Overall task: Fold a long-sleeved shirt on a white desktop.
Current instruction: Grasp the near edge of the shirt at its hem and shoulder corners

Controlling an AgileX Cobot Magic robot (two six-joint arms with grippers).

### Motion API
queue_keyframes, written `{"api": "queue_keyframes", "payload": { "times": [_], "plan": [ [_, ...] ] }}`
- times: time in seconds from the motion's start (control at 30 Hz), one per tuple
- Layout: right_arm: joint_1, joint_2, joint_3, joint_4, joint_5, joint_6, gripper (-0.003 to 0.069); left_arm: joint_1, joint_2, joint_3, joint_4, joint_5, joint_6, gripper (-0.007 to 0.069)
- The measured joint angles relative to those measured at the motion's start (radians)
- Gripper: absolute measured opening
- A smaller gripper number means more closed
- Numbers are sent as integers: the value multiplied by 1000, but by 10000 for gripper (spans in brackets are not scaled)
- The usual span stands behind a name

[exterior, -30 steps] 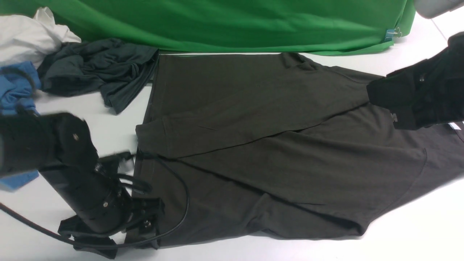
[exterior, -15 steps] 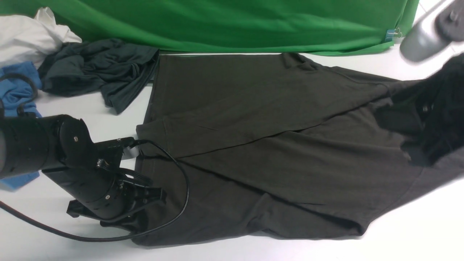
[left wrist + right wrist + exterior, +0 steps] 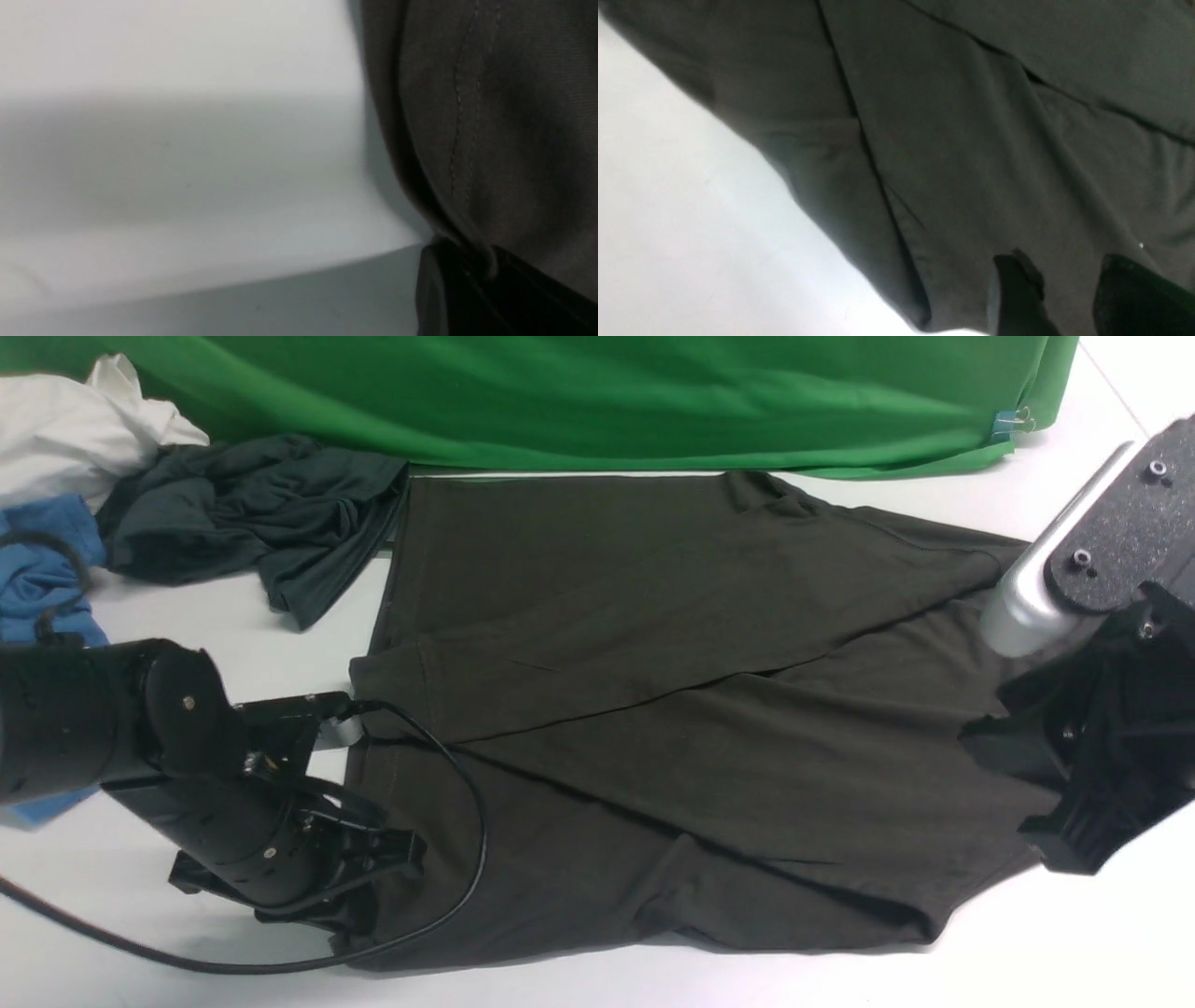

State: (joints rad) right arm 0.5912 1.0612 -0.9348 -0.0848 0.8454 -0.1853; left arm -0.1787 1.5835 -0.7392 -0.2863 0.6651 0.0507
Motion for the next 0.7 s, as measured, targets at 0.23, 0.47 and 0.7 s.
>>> {"api": "queue_keyframes", "payload": {
  "times": [0.23, 0.47, 0.7],
  "plan": [
    [0, 0, 0, 0, -4, -40, 254, 0, -94, 0, 17, 29, 0, 39],
    [0, 0, 88, -1, -24, -196, 386, 0, -159, 1, 23, 54, 5, 39],
    [0, 0, 251, -77, -57, -401, 402, 0, -163, 1, 23, 54, 15, 39]
  ]
}}
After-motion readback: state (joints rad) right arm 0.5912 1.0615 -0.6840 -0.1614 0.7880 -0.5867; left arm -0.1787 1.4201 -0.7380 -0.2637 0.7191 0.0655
